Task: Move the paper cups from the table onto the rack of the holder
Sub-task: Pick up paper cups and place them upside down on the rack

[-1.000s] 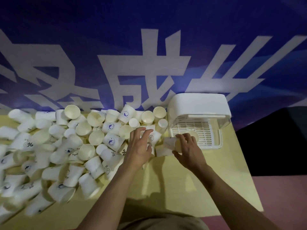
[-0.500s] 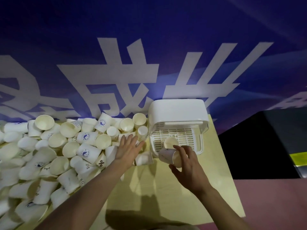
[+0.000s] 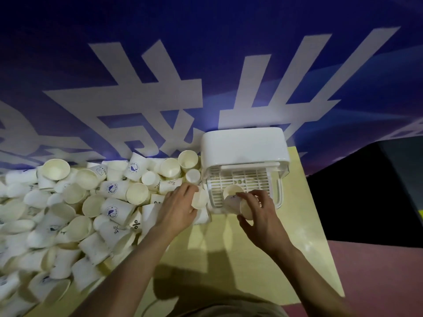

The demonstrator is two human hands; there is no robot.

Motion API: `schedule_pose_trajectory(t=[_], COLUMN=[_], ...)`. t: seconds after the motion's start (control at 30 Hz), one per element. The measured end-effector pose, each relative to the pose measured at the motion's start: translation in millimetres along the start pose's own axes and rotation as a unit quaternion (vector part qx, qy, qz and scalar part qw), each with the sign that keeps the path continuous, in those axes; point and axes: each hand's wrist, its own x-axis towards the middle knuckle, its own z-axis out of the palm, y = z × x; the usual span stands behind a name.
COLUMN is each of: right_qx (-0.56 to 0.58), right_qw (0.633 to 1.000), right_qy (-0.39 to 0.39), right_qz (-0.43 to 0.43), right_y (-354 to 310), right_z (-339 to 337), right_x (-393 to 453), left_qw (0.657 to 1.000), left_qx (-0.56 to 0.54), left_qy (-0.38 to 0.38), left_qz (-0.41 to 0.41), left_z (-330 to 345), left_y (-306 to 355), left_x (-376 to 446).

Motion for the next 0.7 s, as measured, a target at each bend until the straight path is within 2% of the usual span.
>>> schedule_pose_trajectory(t=[0.1, 0.3, 0.7], right_qx=[0.012, 0.018, 0.027], right_qw=[1.0, 1.0, 0.997], right_qy=[-0.004, 0.023, 0.067], right_qz=[-0.002, -0.002, 0.004], right_y=[8.2, 23.7, 56.3], right_z=[-0.7, -8.2, -36.7], right_x=[4.7, 8.3, -10.2], left_qw=[0.992, 0.969, 0.977], left_qx=[-0.097, -0.21, -0.191], left_qy=[0.059, 0.09, 0.076], left_qz=[-0.055, -0.099, -0.057], left_z=[0.7, 8.9, 19.6], left_y=[27.0, 78.4, 114.2], left_x=[-12.3, -29.2, 13.1])
